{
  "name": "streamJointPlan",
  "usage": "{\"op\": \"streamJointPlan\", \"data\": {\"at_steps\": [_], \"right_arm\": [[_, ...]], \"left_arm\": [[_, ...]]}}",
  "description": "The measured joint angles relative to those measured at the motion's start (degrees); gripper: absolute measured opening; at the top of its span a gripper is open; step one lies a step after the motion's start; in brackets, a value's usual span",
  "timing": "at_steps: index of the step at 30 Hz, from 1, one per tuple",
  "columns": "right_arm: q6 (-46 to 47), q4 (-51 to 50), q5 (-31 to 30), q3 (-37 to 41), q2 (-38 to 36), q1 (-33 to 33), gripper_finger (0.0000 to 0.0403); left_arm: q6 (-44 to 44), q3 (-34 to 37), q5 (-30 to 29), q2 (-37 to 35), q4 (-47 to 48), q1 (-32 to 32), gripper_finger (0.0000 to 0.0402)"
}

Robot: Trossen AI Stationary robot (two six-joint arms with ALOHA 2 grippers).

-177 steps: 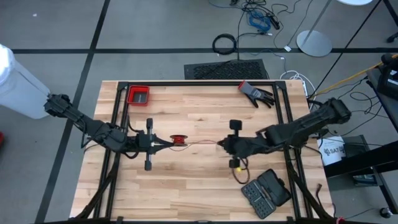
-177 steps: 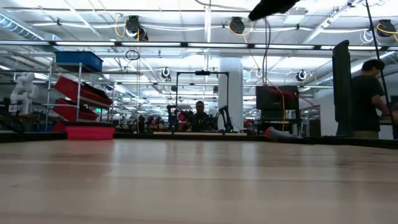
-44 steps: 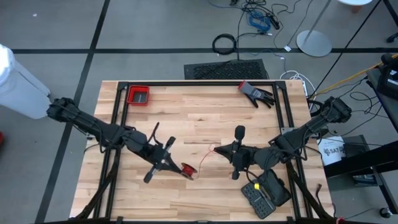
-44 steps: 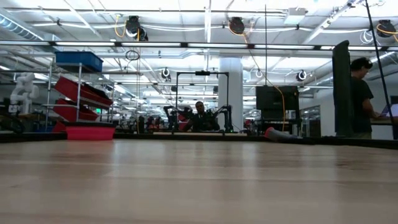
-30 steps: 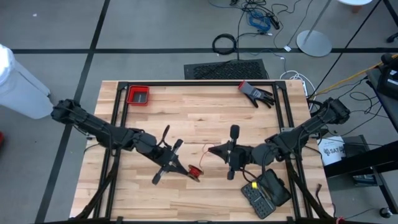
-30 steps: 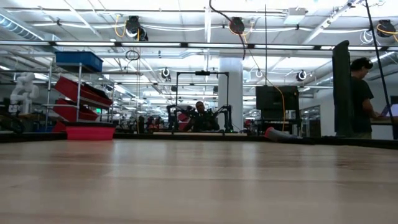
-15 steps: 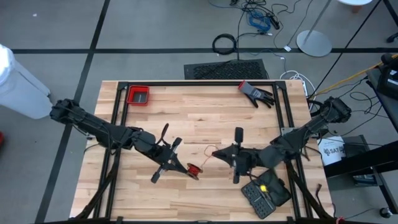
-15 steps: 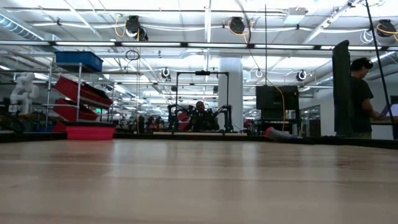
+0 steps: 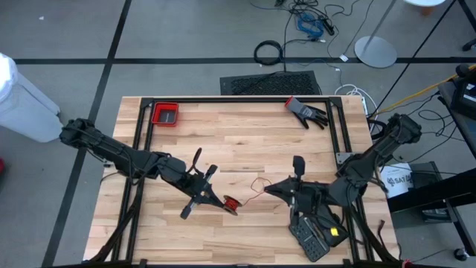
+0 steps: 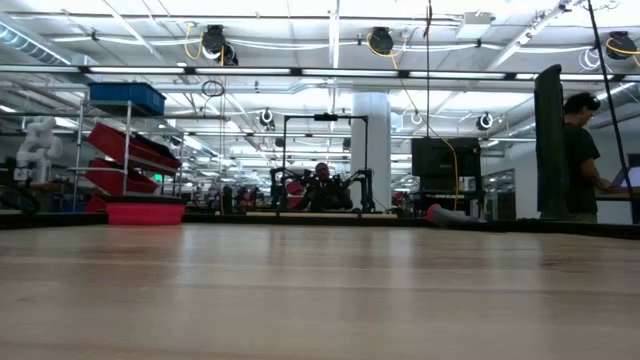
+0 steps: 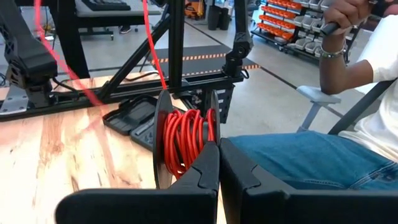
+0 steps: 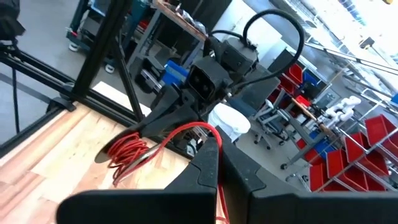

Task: Coil cords
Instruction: Coil the red wire onto the spool

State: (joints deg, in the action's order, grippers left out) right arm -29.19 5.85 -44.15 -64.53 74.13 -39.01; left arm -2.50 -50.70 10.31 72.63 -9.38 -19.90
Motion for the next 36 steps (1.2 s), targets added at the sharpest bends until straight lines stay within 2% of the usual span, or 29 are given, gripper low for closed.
{"op": "streamJointPlan", "data": {"at_steps": [6, 20, 30, 36], "right_arm": [[0.26, -2.41, -3.79, 0.0, -0.77, -1.85, 0.0], [0.02, -2.62, -3.82, 0.0, -2.3, -5.79, 0.0], [-0.72, 4.11, -2.99, 0.0, 0.36, -0.63, 0.0], [-0.63, 6.9, 3.78, 0.0, 2.36, 3.06, 0.0]], "left_arm": [[0.26, 0.0, -0.02, -1.13, -0.49, 0.0, 0.0001], [-0.05, 0.0, 0.08, -3.01, -0.03, -0.68, 0.0001], [0.0, 0.0, -0.22, 0.02, -3.1, -1.38, 0.0001], [0.0, -0.02, -0.18, 1.89, -5.26, -1.38, 0.0001]]}}
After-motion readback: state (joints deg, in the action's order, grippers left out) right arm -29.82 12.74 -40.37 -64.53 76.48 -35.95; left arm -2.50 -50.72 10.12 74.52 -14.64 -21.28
